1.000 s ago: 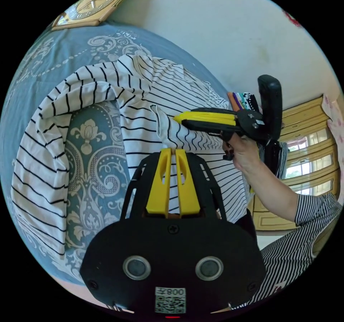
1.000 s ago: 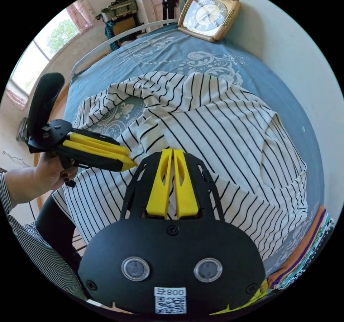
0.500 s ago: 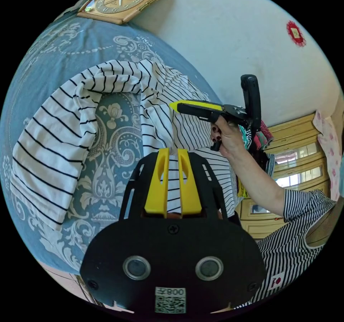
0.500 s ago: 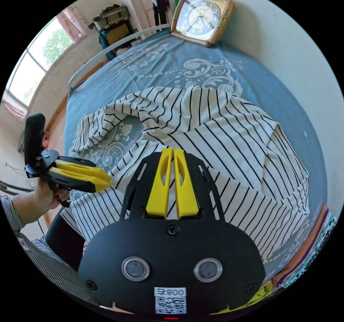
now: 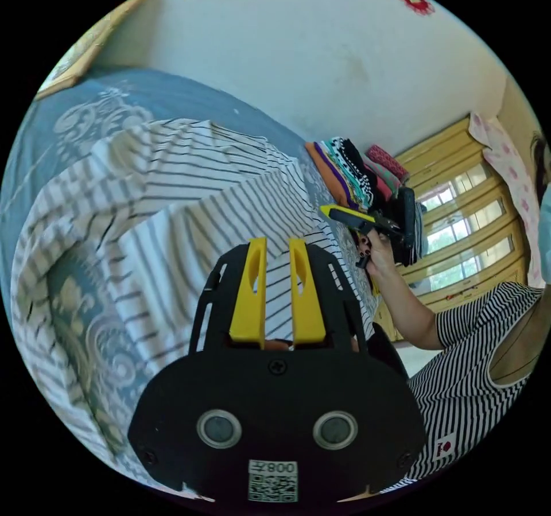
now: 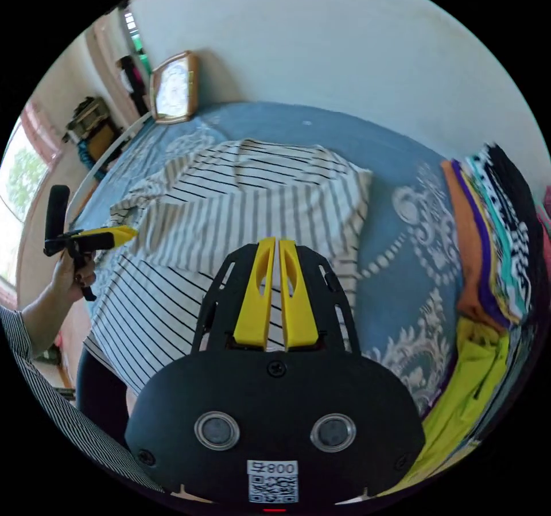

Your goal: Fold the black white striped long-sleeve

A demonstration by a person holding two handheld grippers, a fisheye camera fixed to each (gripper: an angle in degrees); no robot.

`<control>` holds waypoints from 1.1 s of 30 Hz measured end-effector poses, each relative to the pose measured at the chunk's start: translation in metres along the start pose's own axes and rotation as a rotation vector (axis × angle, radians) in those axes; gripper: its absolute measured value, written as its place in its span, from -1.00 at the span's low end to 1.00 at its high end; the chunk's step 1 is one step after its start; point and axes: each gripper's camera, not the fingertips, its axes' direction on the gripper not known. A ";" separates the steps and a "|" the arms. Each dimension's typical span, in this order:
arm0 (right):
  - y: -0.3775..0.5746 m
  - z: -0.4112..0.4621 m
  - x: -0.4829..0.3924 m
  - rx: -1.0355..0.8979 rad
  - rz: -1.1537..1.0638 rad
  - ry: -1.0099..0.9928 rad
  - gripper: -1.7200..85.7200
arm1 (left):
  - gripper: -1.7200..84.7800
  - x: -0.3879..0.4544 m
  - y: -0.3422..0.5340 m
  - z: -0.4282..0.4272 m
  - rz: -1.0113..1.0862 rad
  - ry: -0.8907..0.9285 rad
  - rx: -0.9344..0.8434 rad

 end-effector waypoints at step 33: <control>0.321 0.145 0.199 0.099 0.126 -0.026 -0.95 | -0.93 0.186 -0.439 0.218 0.243 0.067 -0.188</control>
